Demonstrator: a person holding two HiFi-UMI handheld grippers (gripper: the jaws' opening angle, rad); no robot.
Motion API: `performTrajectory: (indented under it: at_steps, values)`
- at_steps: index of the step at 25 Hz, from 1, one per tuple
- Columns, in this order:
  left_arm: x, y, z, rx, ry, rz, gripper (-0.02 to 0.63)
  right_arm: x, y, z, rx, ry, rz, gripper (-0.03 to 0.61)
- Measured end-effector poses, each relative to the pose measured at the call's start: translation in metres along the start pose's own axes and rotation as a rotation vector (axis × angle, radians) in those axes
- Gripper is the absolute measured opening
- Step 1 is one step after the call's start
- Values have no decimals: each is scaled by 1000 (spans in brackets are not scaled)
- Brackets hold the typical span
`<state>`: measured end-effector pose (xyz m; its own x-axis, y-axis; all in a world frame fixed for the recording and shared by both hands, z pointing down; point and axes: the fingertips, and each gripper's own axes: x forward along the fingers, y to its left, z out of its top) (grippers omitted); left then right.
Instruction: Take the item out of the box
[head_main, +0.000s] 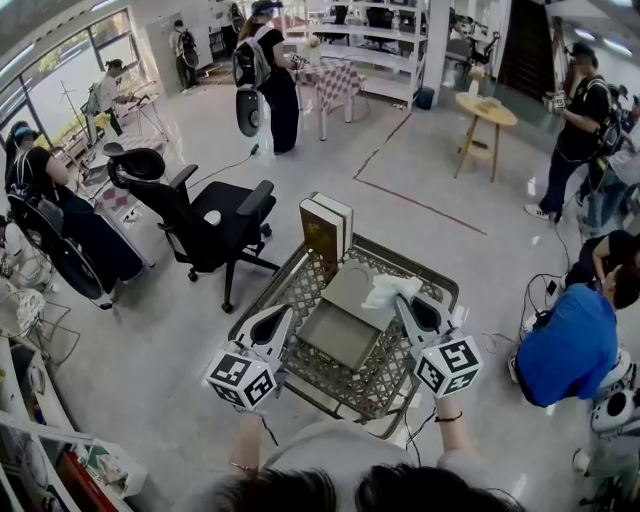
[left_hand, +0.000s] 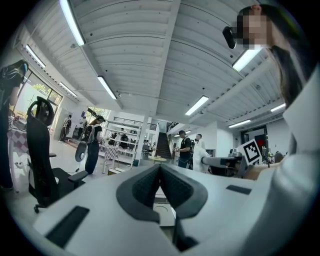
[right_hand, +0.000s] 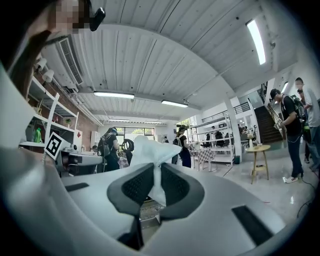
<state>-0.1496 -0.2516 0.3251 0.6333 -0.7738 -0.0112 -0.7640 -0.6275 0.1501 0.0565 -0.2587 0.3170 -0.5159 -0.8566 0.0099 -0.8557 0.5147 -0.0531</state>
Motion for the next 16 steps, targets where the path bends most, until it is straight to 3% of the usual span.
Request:
performTrajectory:
  at_steps: [16]
  values:
    - [3,5,-3,-9,6,2,17,1,-4,-6,11,6,-4,58]
